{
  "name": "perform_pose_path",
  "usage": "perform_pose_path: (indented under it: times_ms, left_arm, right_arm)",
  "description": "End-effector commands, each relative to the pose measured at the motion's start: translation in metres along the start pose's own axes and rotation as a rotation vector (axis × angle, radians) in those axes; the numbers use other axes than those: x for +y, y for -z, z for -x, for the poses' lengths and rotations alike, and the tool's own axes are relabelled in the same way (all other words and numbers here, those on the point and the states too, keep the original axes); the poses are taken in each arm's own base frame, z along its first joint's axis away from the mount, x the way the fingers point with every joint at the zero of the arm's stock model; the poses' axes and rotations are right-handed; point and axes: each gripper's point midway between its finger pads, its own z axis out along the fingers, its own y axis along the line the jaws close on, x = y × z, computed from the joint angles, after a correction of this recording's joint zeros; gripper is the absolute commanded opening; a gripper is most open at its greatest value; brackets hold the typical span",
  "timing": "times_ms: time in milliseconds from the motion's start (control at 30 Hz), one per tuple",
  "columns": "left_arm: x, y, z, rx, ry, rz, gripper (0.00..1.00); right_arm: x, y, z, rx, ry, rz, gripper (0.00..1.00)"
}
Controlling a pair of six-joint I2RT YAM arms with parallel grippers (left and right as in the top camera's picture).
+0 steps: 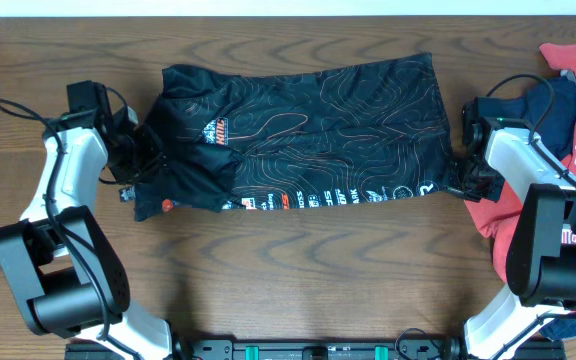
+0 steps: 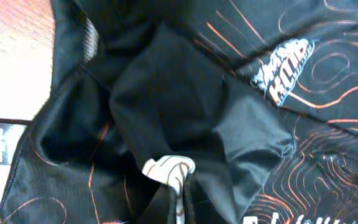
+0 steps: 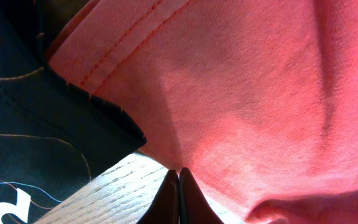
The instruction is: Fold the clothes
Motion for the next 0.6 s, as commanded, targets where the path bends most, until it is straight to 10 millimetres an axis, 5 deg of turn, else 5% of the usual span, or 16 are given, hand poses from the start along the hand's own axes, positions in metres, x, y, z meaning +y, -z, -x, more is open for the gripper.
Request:
perform_pose_path:
  times_ms: [0,100,167,233,400,567]
  left_arm:
    - [0.001,0.005,0.004,-0.017,-0.013,0.005,0.09]
    - [0.001,0.005,0.003,-0.013,-0.012,0.006,0.14]
    - [0.001,0.004,0.002,-0.010,-0.011,0.007,0.36]
    - [0.007,0.003,0.001,-0.009,-0.007,0.035,0.44]
    - [0.033,0.004,-0.005,0.001,0.007,0.174,0.45]
    - [0.019,0.002,-0.032,0.113,0.034,0.109,0.45]
  right_arm:
    - [-0.001,-0.002,-0.001,0.006,-0.020,-0.005,0.01]
    - [-0.001,-0.002,-0.001,0.006,-0.022,-0.005,0.01]
    - [-0.001,-0.002,-0.001,0.006,-0.022,-0.005,0.01]
    - [-0.001,-0.002,-0.001,0.006,-0.022,-0.005,0.01]
    - [-0.002,-0.002,-0.001,0.007,-0.022,-0.005,0.01]
    - [-0.001,-0.002,-0.001,0.003,-0.023,-0.003,0.01]
